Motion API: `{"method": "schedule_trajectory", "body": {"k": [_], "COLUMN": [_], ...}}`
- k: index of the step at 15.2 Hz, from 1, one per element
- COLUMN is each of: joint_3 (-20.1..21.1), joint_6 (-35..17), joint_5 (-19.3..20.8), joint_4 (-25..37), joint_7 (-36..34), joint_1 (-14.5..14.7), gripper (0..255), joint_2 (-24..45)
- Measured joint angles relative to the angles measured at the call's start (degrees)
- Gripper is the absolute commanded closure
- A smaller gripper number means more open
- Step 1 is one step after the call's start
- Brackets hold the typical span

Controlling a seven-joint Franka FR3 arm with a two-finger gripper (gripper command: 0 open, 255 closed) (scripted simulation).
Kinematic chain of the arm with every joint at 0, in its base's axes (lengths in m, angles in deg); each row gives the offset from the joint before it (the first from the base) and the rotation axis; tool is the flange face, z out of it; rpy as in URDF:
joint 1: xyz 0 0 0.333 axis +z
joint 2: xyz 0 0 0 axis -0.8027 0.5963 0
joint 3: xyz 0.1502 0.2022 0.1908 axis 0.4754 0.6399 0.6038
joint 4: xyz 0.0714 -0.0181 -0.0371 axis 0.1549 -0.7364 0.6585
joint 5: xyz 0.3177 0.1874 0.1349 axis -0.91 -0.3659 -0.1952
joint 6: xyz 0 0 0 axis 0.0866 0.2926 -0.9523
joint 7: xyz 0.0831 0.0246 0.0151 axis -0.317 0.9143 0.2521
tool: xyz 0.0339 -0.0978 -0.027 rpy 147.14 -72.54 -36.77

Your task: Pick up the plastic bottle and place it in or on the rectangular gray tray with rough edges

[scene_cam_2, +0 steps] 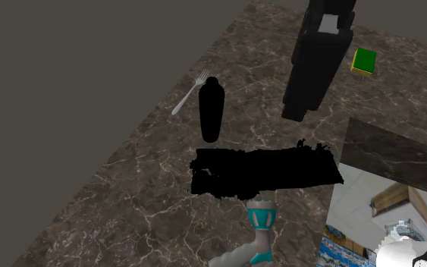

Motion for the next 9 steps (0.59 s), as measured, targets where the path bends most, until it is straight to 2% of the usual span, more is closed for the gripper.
{"method": "schedule_trajectory", "body": {"k": [6, 9], "joint_3": [-2.5, -3.4], "joint_6": [-0.3, 0.7], "joint_5": [-1.3, -2.3], "joint_4": [10.3, 17.4], "joint_7": [3.8, 5.7], "joint_1": [-1.0, -1.7], "gripper": [0, 0], "joint_2": [14.9, 23.1]}}
